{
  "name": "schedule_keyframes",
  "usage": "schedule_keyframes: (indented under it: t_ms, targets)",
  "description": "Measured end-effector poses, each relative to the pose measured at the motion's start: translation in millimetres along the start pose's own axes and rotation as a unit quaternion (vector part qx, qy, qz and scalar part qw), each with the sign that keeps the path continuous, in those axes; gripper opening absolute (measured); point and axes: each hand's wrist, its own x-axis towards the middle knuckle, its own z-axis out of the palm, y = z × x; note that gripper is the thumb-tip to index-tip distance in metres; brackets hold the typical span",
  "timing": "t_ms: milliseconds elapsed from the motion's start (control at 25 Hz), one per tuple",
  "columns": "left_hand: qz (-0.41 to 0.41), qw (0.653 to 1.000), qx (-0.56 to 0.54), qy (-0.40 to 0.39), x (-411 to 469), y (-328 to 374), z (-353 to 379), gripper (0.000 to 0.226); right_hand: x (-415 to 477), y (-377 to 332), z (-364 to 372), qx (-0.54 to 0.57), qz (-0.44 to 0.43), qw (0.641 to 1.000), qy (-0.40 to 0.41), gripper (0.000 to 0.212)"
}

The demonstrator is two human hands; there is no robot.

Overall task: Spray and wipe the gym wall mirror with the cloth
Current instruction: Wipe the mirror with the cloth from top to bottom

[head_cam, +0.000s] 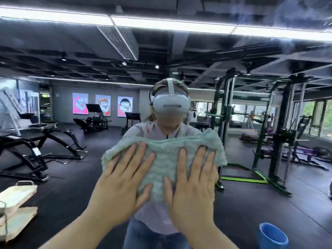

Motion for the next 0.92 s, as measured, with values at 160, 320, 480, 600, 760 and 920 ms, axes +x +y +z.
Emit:
schedule_keyframes:
  t_ms: [160, 320, 480, 600, 760, 920]
  targets:
    - [-0.055, 0.998, 0.016, 0.038, 51.9, -106.9, -24.5, 0.075, 106.2, -72.8, -9.0, 0.028, -0.001, 0.998, 0.064, 0.069]
    - [-0.046, 0.998, 0.000, 0.030, 94.4, -200.2, -50.4, 0.075, 179.9, -130.7, -14.1, 0.023, 0.029, 0.997, 0.074, 0.070]
    - [-0.033, 0.999, 0.004, 0.037, 4.5, -178.9, -19.6, 0.073, 88.9, -164.2, 17.0, 0.021, 0.014, 0.997, 0.071, 0.067]
    - [0.011, 0.999, 0.007, 0.035, -12.2, -181.2, -14.9, 0.074, 64.6, -169.7, 24.6, 0.002, 0.000, 0.999, 0.041, 0.065]
    - [-0.029, 0.997, -0.026, 0.066, 95.4, -206.0, -49.7, 0.081, 176.2, -145.0, -15.4, 0.010, 0.066, 0.995, 0.077, 0.064]
    - [-0.061, 0.995, -0.044, 0.068, 81.0, -153.7, -35.7, 0.077, 152.1, -109.4, -15.5, 0.026, 0.051, 0.994, 0.090, 0.061]
